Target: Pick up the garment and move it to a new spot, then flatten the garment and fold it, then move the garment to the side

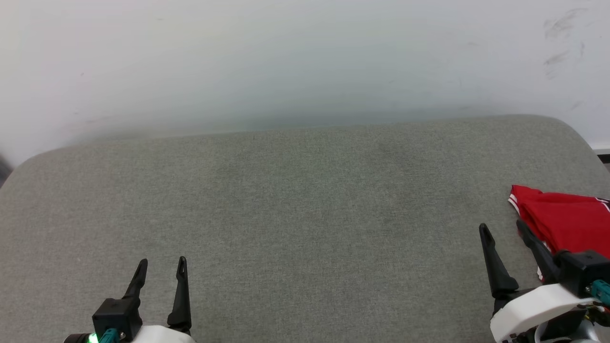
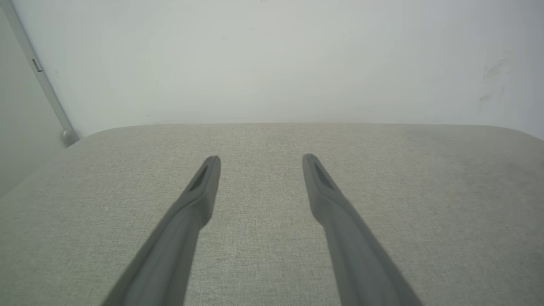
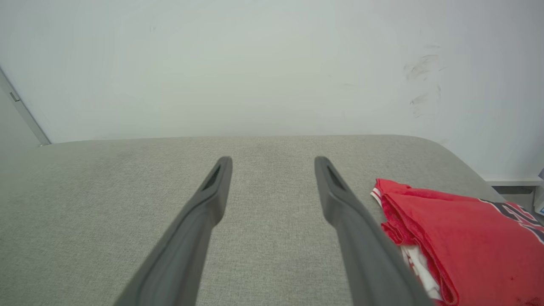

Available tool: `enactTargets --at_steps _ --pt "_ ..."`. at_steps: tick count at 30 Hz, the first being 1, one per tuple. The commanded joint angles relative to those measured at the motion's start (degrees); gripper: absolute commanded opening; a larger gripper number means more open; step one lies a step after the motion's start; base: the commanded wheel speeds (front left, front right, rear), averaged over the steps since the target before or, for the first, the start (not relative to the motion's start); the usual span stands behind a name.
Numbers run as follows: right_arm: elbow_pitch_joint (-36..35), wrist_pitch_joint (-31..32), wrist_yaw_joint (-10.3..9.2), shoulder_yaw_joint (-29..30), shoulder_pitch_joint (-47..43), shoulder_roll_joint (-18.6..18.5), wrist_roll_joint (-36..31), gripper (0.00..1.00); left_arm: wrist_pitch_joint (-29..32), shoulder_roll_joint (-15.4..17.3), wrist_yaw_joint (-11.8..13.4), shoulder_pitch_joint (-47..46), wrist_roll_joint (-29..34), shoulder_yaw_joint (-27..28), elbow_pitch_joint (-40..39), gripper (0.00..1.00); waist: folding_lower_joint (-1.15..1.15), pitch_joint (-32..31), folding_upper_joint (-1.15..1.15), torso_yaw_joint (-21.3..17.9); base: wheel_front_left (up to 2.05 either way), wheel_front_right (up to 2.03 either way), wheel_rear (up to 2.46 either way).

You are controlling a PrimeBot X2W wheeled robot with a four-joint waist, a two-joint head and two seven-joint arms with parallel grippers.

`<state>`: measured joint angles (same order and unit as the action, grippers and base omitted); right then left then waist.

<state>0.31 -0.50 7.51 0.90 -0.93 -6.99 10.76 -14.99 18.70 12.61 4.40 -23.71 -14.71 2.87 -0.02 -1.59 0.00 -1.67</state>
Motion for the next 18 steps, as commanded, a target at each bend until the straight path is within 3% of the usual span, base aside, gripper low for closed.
enactTargets --at_steps 1,18 --pt "-0.56 0.25 -0.04 -0.06 -0.78 0.04 -0.56 1.00 -0.25 -0.21 -0.23 0.18 0.01 -0.14 0.13 1.00 0.02 -0.28 0.00 -0.07 0.00 0.00 0.00" --pt "-5.67 3.58 -0.04 -0.10 -4.09 0.50 -1.01 1.00 -0.25 -0.29 -0.12 -0.31 -0.72 -0.01 2.03 1.00 0.02 -1.43 0.00 -0.13 0.00 0.00 0.00"
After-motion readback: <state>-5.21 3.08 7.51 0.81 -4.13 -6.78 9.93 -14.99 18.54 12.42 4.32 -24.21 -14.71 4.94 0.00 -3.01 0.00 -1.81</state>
